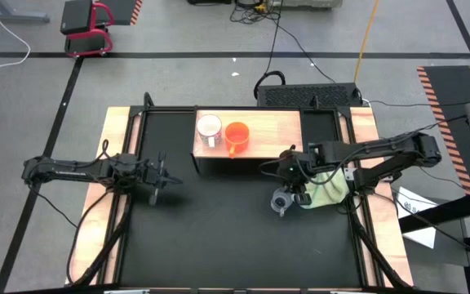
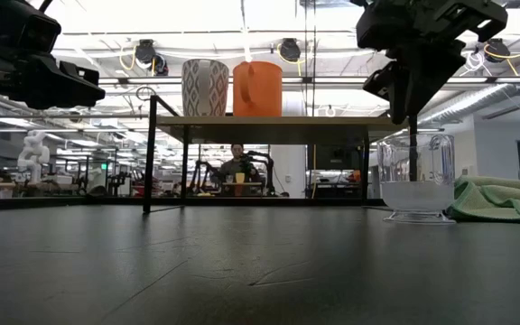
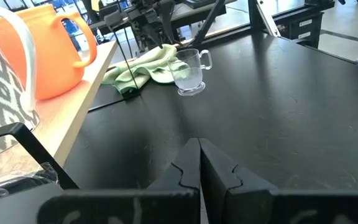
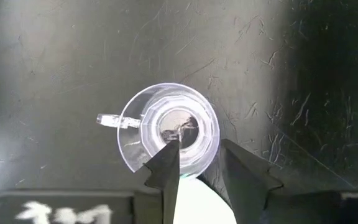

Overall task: Stack small to large cups/mugs on shelf
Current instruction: Put the transparent cup on the shelf

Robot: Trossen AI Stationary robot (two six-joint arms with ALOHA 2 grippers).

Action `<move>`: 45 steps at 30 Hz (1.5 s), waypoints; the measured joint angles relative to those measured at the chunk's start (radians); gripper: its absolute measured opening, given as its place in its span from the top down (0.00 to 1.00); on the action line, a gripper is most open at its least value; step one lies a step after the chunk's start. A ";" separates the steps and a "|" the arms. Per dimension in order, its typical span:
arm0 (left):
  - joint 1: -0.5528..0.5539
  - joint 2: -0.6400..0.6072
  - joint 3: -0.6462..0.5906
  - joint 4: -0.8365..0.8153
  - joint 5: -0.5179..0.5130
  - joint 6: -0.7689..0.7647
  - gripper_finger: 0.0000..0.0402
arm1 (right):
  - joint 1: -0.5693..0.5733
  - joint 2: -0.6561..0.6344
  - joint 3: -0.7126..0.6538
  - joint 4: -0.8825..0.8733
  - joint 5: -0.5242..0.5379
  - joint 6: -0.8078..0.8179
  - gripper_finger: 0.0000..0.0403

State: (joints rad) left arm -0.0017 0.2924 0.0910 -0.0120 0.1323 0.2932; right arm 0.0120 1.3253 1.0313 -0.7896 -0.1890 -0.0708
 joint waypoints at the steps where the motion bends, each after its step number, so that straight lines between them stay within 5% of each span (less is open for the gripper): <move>1: 0.000 0.000 0.000 0.000 0.000 -0.001 1.00 | 0.000 0.002 0.000 0.000 0.000 -0.001 0.73; 45: 0.000 0.002 0.000 -0.014 0.000 -0.020 0.95 | -0.063 0.102 -0.008 0.055 0.000 -0.055 0.72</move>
State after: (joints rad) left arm -0.0017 0.2943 0.0910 -0.0261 0.1325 0.2734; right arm -0.0509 1.4277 1.0229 -0.7348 -0.1890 -0.1262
